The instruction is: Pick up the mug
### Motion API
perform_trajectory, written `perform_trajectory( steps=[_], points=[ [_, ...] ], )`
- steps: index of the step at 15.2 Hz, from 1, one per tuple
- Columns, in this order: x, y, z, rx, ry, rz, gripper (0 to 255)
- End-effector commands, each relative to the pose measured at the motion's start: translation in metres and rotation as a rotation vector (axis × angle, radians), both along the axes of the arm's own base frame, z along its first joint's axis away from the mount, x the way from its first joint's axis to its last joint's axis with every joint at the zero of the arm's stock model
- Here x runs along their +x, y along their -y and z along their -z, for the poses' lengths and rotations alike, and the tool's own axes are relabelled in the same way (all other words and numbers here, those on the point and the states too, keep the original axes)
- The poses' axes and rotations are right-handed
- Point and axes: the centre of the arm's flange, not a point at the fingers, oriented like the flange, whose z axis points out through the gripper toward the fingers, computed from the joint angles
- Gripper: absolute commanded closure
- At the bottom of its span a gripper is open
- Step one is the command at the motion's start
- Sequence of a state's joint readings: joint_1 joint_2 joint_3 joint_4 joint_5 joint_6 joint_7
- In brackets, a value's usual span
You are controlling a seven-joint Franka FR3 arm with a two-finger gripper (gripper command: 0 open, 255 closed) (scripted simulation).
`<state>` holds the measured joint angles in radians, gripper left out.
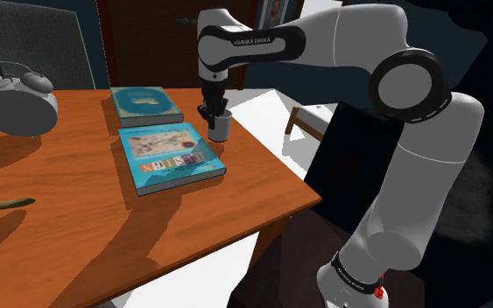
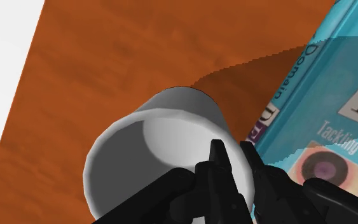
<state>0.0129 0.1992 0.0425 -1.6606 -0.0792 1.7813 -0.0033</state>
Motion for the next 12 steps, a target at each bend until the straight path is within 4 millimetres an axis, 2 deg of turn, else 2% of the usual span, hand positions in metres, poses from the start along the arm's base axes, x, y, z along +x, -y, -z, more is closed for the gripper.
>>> perform_trajectory(
  steps=[1, 10, 12],
  points=[
    [0.0, 0.0, -0.011, 0.0, 0.0, 0.0, 255],
    [0.0, 0.0, -0.058, 0.0, 0.0, 0.0, 255],
    [-0.001, 0.0, -0.059, 0.0, 0.0, 0.0, 255]
  ],
)
